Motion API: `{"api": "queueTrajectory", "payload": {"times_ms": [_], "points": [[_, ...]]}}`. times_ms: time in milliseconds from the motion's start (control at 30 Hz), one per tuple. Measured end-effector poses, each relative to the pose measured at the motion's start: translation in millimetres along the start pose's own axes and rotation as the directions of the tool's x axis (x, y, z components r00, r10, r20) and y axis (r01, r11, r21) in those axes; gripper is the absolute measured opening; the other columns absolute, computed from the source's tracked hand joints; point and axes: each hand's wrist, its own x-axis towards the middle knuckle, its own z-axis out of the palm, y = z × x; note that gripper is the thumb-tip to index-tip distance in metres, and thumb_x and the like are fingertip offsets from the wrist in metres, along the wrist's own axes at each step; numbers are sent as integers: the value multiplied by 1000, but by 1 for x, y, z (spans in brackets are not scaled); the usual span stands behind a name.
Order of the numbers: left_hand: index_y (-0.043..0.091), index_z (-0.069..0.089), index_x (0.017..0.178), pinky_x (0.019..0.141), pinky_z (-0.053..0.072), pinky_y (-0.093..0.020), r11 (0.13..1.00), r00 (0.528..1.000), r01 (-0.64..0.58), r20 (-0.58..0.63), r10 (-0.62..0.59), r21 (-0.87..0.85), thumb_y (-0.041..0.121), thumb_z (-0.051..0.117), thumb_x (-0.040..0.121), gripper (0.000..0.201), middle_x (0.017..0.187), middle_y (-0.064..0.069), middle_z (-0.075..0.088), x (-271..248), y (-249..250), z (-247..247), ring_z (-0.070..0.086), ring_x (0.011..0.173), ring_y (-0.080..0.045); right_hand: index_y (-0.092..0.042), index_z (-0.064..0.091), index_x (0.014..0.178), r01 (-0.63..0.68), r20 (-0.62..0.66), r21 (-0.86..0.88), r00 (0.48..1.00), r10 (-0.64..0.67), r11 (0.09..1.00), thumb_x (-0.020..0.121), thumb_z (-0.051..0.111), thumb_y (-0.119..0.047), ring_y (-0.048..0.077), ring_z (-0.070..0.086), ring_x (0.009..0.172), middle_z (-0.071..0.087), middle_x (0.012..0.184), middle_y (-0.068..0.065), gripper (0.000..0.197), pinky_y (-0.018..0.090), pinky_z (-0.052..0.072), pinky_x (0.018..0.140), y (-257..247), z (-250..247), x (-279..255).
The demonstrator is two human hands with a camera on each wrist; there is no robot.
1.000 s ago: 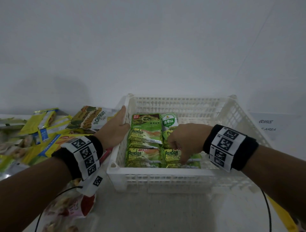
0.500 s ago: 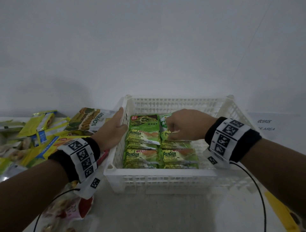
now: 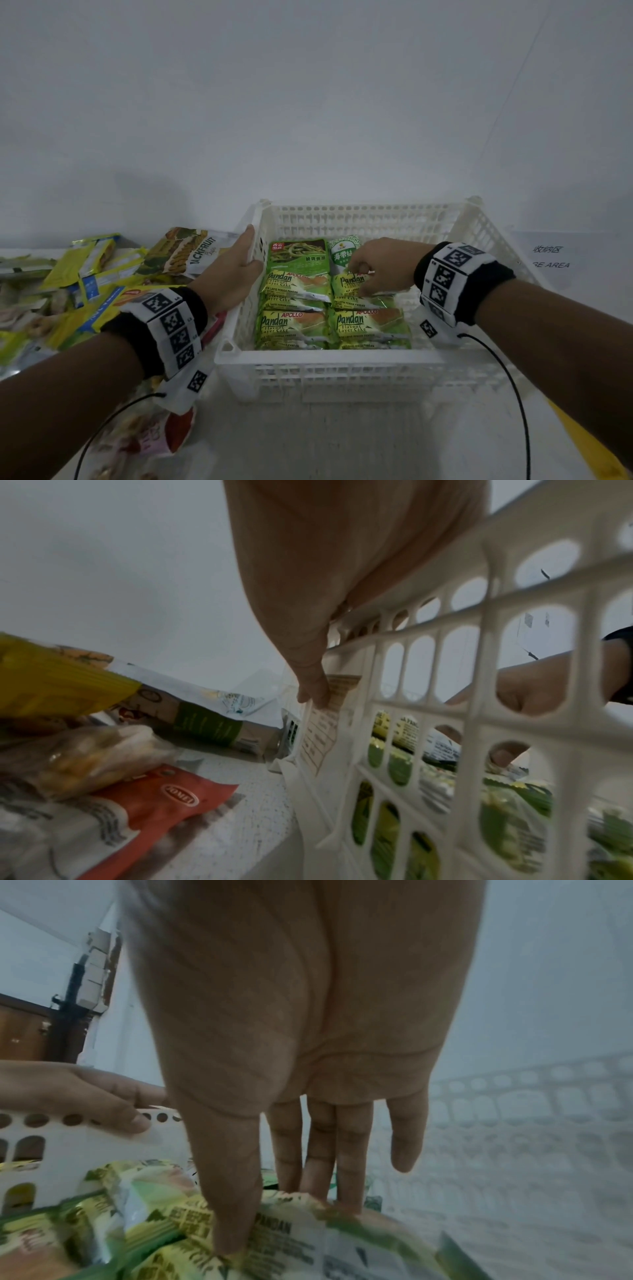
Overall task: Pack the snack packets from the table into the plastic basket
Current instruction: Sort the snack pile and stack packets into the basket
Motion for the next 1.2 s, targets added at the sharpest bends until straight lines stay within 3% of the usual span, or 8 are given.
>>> {"api": "queueTrajectory", "payload": {"times_ms": [133, 267, 367, 433, 833, 967, 1200], "points": [[19, -3, 163, 109, 16, -14, 1000, 1000, -1, 11, 1, -23, 19, 40, 109, 70, 169, 4, 4, -1, -1, 0, 17, 148, -3, -21, 60, 130, -1, -8, 9, 1000, 1, 1000, 89, 72, -48, 19, 58, 109, 58, 124, -1, 51, 36, 52, 93, 0, -1, 3], [18, -2, 163, 116, 10, -19, 999, 1000, -6, 5, 7, -42, 18, 41, 109, 69, 170, 2, 2, 0, -2, 0, 8, 154, -11, -22, 57, 116, -7, -18, 34, 1000, 7, 999, 84, 74, -53, 19, 58, 102, 59, 115, -1, 48, 38, 53, 90, 1, -7, 2], [18, -4, 163, 120, 14, -26, 998, 1000, -1, 20, 2, -60, 18, 40, 109, 70, 170, 1, 1, 0, -2, 0, 12, 155, -19, -27, 56, 118, -30, 15, 45, 999, 29, 999, 80, 76, -60, 17, 59, 101, 60, 112, -6, 54, 37, 53, 88, 0, -6, 2], [18, -5, 163, 117, 11, -20, 997, 1000, -5, 28, 7, -79, 16, 40, 109, 70, 170, 2, 0, -1, -2, 0, 8, 155, -13, -27, 56, 122, -34, 43, 25, 999, 33, 999, 78, 78, -61, 17, 59, 102, 59, 113, -6, 59, 37, 53, 90, -2, -3, 3], [15, -4, 162, 114, 5, -15, 998, 999, -19, 31, 21, -57, 15, 39, 108, 69, 170, 4, -2, -1, -4, -1, 2, 154, -6, -24, 49, 108, -13, 32, -45, 999, 14, 999, 79, 80, -44, 19, 57, 90, 57, 98, -5, 47, 35, 51, 74, -8, 12, 12], [15, -4, 162, 113, 5, -14, 997, 999, -17, 36, 19, -71, 14, 38, 108, 68, 170, 5, -2, -1, -4, -1, 2, 154, -6, -28, 43, 105, 6, 15, -76, 1000, -5, 997, 79, 81, -35, 19, 53, 87, 48, 88, -11, 47, 29, 42, 63, -10, 12, 13], [16, -4, 162, 113, 7, -14, 995, 999, -16, 39, 20, -101, 14, 38, 109, 68, 169, 6, -2, -1, -4, -1, 3, 154, -6, -27, 52, 119, 51, 32, -33, 998, -50, 998, 78, 83, -36, 19, 58, 99, 55, 107, -7, 52, 37, 54, 83, -12, 10, 13]]}}
